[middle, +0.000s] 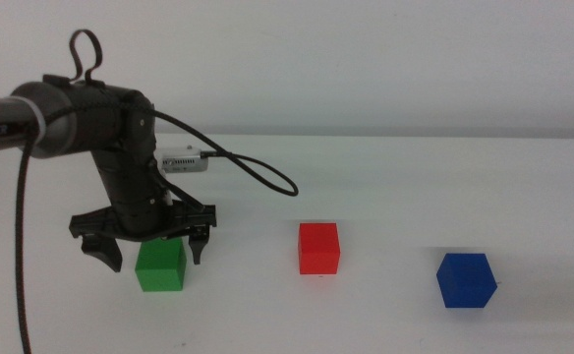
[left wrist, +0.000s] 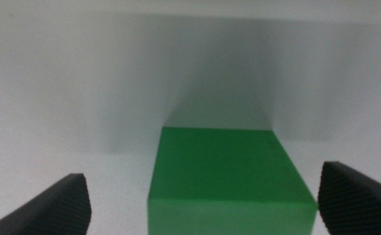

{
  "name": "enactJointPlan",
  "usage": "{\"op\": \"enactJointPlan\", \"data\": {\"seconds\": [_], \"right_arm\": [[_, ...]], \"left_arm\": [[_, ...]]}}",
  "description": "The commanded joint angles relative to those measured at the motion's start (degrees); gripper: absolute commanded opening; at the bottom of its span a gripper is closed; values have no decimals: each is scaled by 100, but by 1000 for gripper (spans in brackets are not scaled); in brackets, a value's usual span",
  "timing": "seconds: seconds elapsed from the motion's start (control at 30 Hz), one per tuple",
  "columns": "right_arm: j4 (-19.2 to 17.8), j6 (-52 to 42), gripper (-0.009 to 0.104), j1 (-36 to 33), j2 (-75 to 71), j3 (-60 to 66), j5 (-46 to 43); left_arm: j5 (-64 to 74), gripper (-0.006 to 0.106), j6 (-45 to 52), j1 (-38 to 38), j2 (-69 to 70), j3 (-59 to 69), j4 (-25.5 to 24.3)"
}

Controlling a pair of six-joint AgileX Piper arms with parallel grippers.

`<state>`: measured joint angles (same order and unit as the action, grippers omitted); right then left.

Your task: Stack red cubes first, then green, then blue cubes in a specific spot.

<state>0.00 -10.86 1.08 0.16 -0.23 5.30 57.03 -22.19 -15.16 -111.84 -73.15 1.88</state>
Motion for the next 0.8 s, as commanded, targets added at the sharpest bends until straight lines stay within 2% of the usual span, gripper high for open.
{"op": "enactJointPlan", "data": {"seconds": [0.0, 0.1, 0.2, 0.4, 0.5, 0.63, 0.77], "right_arm": [[0, -63, 87, 36, -210, 237, -16], [0, -63, 87, 36, -210, 237, -16], [0, -63, 87, 36, -210, 237, -16], [0, -63, 87, 36, -210, 237, -16], [0, -63, 87, 36, -210, 237, -16], [0, -63, 87, 36, -210, 237, -16], [0, -63, 87, 36, -210, 237, -16]], "left_arm": [[-76, 92, -19, -29, -42, 29, 5], [-76, 85, 52, -29, -71, 29, 5], [22, 71, 94, -29, -84, 29, 29], [196, 23, 94, -38, 80, 29, 319], [733, 0, -561, -234, 440, -62, 238], [1493, -2, -1596, -890, 720, -647, -366], [1812, -2, -2063, -1617, 489, -1573, -651]]}}
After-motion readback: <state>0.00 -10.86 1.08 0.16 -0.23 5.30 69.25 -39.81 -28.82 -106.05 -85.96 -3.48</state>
